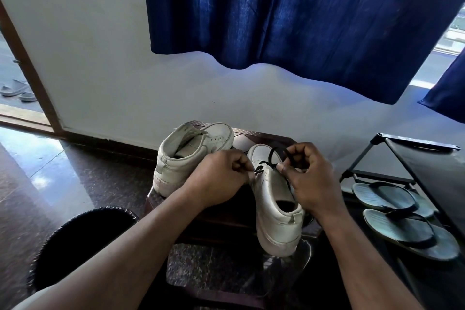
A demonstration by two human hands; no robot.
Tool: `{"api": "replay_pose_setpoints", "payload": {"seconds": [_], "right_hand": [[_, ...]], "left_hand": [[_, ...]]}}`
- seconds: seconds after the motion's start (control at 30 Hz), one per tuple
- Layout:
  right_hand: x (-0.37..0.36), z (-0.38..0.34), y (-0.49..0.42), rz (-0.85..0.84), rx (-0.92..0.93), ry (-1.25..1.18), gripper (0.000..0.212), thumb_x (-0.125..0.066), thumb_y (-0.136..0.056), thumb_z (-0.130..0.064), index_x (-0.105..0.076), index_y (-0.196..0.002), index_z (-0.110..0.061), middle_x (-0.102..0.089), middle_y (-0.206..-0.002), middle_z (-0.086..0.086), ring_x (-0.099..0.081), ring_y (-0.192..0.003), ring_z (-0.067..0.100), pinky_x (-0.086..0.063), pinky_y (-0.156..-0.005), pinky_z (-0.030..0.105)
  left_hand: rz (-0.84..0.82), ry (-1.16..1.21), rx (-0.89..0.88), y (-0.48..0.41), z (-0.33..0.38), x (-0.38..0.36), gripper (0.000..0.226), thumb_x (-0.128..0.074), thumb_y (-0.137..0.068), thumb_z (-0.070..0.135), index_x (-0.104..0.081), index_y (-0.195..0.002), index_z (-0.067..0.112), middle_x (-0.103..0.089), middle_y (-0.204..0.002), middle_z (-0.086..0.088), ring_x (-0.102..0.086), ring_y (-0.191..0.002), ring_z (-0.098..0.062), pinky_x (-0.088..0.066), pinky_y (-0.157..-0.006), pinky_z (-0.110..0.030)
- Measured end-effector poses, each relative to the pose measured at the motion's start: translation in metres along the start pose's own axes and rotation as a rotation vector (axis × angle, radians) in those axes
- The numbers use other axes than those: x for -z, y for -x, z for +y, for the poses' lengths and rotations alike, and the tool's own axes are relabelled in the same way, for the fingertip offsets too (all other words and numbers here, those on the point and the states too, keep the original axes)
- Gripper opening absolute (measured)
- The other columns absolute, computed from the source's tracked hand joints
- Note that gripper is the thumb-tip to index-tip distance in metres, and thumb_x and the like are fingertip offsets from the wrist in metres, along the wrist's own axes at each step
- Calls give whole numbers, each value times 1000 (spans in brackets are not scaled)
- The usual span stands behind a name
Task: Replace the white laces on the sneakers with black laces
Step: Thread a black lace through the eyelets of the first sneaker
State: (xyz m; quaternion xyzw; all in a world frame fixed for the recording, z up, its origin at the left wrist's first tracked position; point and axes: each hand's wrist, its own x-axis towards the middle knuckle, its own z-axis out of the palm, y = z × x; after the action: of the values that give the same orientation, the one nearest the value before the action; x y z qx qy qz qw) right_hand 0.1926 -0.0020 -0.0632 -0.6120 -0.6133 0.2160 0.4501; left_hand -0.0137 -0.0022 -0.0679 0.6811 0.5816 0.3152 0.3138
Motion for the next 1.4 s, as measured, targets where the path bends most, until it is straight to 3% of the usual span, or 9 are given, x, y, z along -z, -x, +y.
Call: {"api": "replay_pose_setpoints", "payload": {"seconds": [0.3,0.47,0.6,0.7,0.87,1.07,1.17,1.27,1.4], "right_hand": [[0,1,1,8,8,9,33,-87,-82,-14,-63,-91,-35,-74,-86,-8,-71,-86,10,-58,-84,32],[2,-1,0,16,16,22,33,-86,-81,-12,-64,-92,-33,-73,-83,-8,-70,-81,6,-54,-78,22],[3,0,0,16,18,44,32,-81,-81,-4,-68,-94,-30,-72,-84,-8,-68,-81,2,-55,-78,21],[2,0,0,12,16,33,31,-81,-81,-4,-69,-95,-29,-72,-85,-9,-67,-81,2,-54,-77,19],[2,-3,1,-8,32,28,27,-82,-81,-4,-71,-98,-22,-72,-85,-8,-66,-81,0,-48,-72,7],[1,-4,2,-7,36,29,25,-82,-82,-4,-72,-98,-20,-73,-86,-8,-66,-83,-1,-47,-72,6],[0,-4,2,1,42,37,26,-81,-83,-3,-72,-97,-22,-73,-87,-10,-66,-84,-2,-46,-72,5],[0,-5,3,29,71,14,25,-79,-84,0,-71,-93,-23,-73,-86,-13,-65,-78,-6,-46,-70,5],[3,-8,2,127,66,-114,23,-74,-87,5,-73,-91,-18,-75,-82,-10,-68,-74,-4,-51,-71,9]], "left_hand": [[-4,114,20,-6,7,-19,17,-72,-95,21,-70,-79,28,-65,-65,17,-52,-48,8,-37,-53,-12],[-74,-289,81,-6,6,-11,10,-65,-95,26,-74,-95,23,-75,-99,2,-70,-92,-19,-55,-80,-32],[-130,-597,154,2,-2,-5,20,-65,-88,27,-71,-103,16,-73,-104,-5,-70,-94,-30,-55,-75,-37],[-93,-437,54,2,-3,-1,10,-68,-90,28,-72,-95,20,-73,-92,4,-68,-90,-23,-55,-79,-32],[4,40,-19,-2,4,-4,10,-69,-98,32,-72,-92,25,-68,-78,12,-56,-53,7,-42,-57,-18],[-16,202,83,-6,6,-23,15,-72,-96,27,-68,-82,25,-60,-57,20,-51,-46,5,-41,-54,-18],[-41,124,99,-6,11,-22,12,-66,-98,24,-67,-87,25,-63,-70,14,-59,-64,-6,-42,-58,-21],[-60,-314,10,-2,14,-13,12,-55,-96,21,-65,-102,24,-68,-106,1,-66,-99,-28,-54,-80,-35],[-144,-585,10,8,13,-9,21,-51,-94,22,-64,-110,18,-68,-119,-7,-67,-109,-35,-56,-85,-43]]}}
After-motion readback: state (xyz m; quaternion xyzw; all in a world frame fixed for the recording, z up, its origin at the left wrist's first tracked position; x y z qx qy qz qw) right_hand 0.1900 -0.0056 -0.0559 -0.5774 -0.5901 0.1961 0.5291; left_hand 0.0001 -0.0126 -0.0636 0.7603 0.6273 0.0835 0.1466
